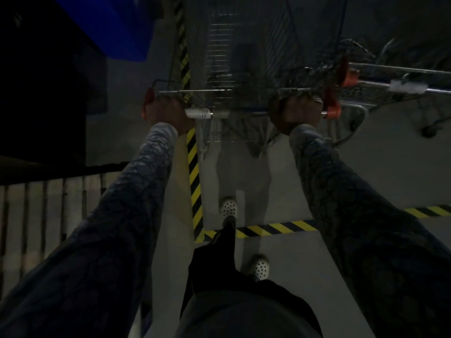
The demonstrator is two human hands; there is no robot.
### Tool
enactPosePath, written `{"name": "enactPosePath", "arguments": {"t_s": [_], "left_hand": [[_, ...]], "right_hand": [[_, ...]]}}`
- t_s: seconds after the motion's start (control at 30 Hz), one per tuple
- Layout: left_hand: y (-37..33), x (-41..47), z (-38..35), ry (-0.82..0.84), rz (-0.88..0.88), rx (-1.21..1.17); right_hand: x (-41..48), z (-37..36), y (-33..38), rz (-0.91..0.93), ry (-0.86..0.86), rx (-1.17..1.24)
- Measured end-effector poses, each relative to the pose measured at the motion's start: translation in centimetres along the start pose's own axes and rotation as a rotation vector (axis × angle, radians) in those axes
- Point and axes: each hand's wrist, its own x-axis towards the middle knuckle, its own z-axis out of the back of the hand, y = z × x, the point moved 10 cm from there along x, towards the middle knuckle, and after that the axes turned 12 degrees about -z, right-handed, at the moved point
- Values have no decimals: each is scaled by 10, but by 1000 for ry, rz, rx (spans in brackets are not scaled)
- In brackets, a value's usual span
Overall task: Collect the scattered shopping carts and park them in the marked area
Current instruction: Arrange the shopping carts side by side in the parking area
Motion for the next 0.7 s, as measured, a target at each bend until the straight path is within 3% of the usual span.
{"name": "enactPosePath", "arguments": {"t_s": [0.27, 0.33, 0.7], "left_hand": [[-18, -58, -24, 1, -10, 14], [-25, -86, -29, -7, -2, 29], [-85, -271, -35, 20, 46, 34]], "right_hand": [[-71, 27, -24, 38, -17, 7], [-101, 39, -32, 80, -87, 70], [-240, 36, -107, 61, -69, 40]]}}
